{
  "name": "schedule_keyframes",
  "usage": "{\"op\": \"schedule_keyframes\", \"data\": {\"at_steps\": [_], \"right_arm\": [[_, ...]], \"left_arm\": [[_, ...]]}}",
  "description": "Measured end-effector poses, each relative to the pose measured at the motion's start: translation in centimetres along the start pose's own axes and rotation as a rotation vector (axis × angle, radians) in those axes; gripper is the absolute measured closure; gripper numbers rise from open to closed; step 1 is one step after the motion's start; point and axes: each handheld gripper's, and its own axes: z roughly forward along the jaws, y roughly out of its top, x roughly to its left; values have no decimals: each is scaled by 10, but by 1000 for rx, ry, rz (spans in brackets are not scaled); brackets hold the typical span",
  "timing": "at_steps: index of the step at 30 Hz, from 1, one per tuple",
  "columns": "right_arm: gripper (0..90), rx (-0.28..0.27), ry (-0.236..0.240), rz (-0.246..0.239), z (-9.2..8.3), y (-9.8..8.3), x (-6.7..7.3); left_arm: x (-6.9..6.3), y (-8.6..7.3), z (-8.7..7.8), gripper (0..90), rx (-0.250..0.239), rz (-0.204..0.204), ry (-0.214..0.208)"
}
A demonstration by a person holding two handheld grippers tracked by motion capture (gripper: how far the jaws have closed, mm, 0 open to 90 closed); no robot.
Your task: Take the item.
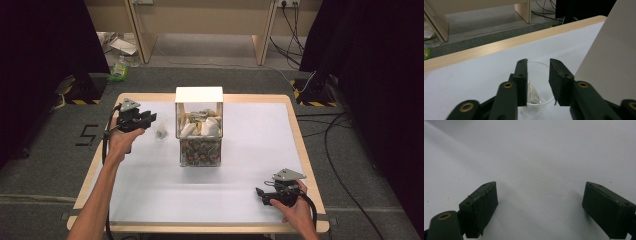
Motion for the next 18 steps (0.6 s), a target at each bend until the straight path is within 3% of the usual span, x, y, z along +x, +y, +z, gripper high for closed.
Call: {"op": "schedule_keyframes", "data": {"at_steps": [4, 10, 13, 18], "right_arm": [[136, 0, 0, -1, 0, 0, 0], [135, -2, 0, 5, 0, 0, 0], [135, -2, 1, 5, 0, 0, 0], [136, -3, 0, -1, 0, 0, 0]], "left_arm": [[-1, 0, -2, 510, -3, -37, -9], [-6, -3, -5, 316, -2, -51, -2], [-10, -6, -7, 155, 0, -54, 16], [-12, -12, -11, 149, -7, -59, -17]]}}
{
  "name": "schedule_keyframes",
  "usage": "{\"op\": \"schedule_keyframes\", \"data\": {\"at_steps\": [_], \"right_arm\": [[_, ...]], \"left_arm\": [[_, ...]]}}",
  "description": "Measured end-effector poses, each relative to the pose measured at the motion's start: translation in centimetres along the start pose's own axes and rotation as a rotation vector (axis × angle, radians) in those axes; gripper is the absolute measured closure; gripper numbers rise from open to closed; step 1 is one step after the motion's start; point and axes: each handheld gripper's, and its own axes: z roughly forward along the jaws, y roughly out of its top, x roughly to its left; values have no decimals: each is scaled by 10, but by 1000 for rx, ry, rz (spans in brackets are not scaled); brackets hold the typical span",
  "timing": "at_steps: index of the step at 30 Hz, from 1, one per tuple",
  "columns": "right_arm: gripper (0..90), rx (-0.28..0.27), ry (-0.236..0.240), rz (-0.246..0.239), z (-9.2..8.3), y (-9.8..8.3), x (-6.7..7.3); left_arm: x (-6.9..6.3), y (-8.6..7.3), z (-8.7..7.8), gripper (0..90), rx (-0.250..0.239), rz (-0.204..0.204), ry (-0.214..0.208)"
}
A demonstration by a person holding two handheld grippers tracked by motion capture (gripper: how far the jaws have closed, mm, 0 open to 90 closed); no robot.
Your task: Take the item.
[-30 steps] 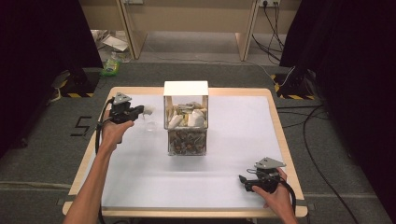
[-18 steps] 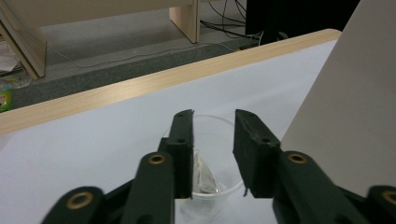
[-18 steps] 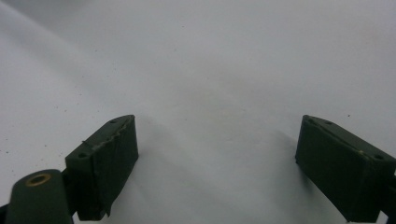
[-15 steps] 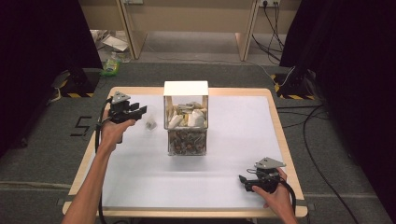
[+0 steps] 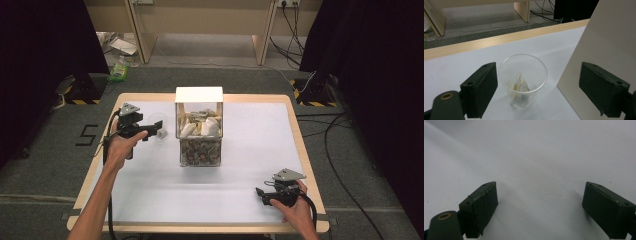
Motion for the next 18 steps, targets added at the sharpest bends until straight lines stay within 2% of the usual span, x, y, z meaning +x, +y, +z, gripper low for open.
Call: {"op": "schedule_keyframes", "data": {"at_steps": [8, 18], "right_arm": [[136, 1, 0, 7, 0, 0, 1], [135, 0, 0, 6, 0, 0, 1]], "left_arm": [[-5, -8, -10, 149, -10, -9, -18], [-9, -29, -15, 152, -2, -19, -33]]}}
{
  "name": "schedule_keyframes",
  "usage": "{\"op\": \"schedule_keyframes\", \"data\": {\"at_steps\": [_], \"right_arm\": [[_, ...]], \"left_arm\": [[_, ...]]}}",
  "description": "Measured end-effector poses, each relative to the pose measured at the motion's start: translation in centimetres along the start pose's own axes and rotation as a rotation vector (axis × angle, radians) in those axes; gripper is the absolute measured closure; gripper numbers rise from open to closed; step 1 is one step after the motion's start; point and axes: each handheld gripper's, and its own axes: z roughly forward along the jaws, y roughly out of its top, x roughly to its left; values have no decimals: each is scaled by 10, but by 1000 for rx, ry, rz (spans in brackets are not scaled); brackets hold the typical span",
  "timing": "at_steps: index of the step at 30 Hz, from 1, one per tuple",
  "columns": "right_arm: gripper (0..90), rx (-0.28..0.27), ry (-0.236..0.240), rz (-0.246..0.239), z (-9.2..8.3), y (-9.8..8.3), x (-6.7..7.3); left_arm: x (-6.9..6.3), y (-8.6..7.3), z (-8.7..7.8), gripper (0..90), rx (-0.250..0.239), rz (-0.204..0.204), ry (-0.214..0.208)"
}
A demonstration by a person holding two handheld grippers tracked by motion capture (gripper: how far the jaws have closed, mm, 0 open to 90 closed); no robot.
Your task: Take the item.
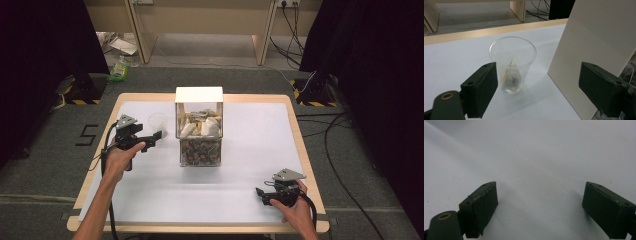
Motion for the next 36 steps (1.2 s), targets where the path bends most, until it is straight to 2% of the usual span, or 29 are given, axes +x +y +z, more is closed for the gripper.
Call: {"op": "schedule_keyframes", "data": {"at_steps": [3, 17, 21, 25, 26, 36], "right_arm": [[135, 1, 1, 1, 0, 0, 0], [136, 0, 0, -5, 0, 0, 0], [136, -1, 0, -5, 0, 0, 0], [136, -1, 0, -6, 0, 0, 0], [135, -1, 0, -6, 0, 0, 0], [135, 0, 0, -5, 0, 0, 0]], "left_arm": [[0, -3, -3, 152, -9, -6, -5], [-11, -18, -12, 151, -18, 25, -7], [-12, -22, -13, 151, -31, 19, -11], [-13, -28, -12, 151, -17, 34, -7], [-14, -28, -12, 151, -17, 44, 0], [-17, -31, -17, 151, -40, 44, -4]]}}
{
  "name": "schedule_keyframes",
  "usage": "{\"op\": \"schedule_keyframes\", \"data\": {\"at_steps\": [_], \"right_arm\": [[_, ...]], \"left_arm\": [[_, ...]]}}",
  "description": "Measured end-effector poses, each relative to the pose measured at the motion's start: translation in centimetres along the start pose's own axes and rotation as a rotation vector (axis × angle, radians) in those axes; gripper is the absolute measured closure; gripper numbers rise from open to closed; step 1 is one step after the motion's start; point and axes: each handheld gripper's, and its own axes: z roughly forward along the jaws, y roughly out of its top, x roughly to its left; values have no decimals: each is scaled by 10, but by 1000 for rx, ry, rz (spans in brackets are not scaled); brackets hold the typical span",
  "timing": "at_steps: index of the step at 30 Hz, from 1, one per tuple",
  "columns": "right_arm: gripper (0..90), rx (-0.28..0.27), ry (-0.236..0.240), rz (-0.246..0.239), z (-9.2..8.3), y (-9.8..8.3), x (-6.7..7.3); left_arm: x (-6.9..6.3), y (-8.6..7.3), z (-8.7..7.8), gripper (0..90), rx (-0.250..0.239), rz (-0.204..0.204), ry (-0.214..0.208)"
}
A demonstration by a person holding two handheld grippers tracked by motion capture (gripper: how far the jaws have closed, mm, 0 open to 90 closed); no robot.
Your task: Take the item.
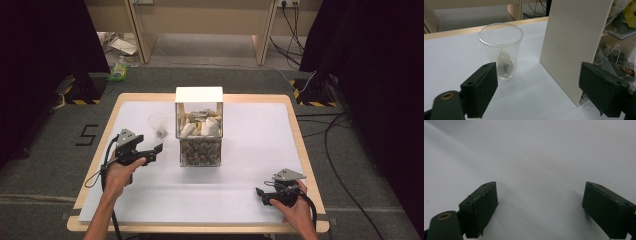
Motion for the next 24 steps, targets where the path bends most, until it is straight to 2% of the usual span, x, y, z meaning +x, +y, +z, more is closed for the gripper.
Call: {"op": "schedule_keyframes", "data": {"at_steps": [13, 24], "right_arm": [[135, 0, 0, 0, 0, 0, 0], [136, 0, 0, 0, 0, 0, 0]], "left_arm": [[0, -14, -8, 151, 8, -8, 6], [-2, -28, -10, 151, 23, -31, -13]]}}
